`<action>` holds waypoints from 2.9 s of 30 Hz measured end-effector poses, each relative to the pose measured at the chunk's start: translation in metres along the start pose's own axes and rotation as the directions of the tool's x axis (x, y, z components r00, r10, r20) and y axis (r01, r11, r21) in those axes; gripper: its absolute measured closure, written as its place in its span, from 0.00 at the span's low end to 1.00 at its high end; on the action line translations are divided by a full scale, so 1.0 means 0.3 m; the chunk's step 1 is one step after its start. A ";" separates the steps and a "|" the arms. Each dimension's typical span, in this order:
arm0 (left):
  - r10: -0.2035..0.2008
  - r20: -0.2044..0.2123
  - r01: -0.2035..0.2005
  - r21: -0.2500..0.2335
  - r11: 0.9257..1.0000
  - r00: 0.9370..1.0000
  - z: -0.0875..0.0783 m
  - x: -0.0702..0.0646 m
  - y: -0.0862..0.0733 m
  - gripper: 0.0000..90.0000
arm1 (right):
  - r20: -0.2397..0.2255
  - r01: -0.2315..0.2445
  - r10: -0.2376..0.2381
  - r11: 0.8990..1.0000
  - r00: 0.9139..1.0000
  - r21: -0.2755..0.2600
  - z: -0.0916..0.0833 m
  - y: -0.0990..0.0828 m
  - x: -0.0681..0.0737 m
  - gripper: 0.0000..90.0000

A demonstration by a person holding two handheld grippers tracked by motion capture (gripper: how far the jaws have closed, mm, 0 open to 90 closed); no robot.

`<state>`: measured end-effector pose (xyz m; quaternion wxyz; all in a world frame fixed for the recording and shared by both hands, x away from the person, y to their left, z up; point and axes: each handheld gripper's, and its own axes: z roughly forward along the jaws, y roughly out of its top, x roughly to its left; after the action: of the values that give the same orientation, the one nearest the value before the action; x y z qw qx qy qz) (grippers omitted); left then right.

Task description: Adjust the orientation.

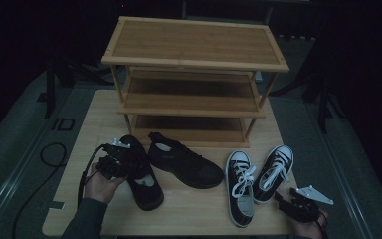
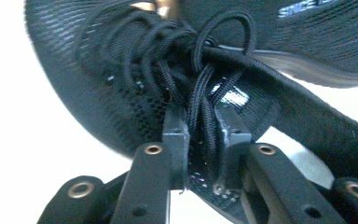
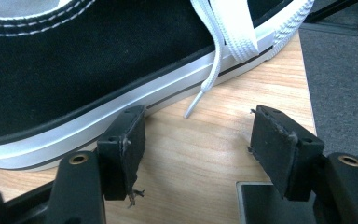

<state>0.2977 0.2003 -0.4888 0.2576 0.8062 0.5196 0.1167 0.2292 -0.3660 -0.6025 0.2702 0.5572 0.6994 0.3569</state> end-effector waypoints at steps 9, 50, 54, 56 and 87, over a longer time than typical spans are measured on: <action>0.133 -0.005 -0.133 -0.037 0.990 0.991 -0.035 0.114 0.008 0.92 | 0.000 0.000 0.000 1.000 1.000 -0.001 0.000 0.000 0.000 0.39; 0.102 0.010 -0.096 -0.236 0.967 0.995 -0.077 0.045 0.199 0.74 | 0.000 0.000 0.000 1.000 1.000 0.000 0.000 0.000 0.000 0.39; 0.096 0.004 -0.092 -0.252 0.963 0.995 -0.055 0.032 0.214 0.86 | 0.001 -0.001 0.001 1.000 1.000 -0.001 0.000 -0.001 0.000 0.38; 0.091 0.016 -0.083 -0.260 0.962 0.996 -0.047 0.031 0.221 0.90 | 0.002 -0.002 0.002 1.000 1.000 -0.001 0.000 0.000 0.000 0.38; 0.097 0.077 -0.082 -0.185 0.979 0.992 0.069 -0.005 0.286 0.96 | 0.002 -0.003 0.003 1.000 1.000 -0.001 0.001 0.000 0.000 0.38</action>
<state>0.3732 0.1647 -0.4599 0.3466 0.8061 0.4585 0.1407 0.2293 -0.3661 -0.6027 0.2705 0.5583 0.6983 0.3570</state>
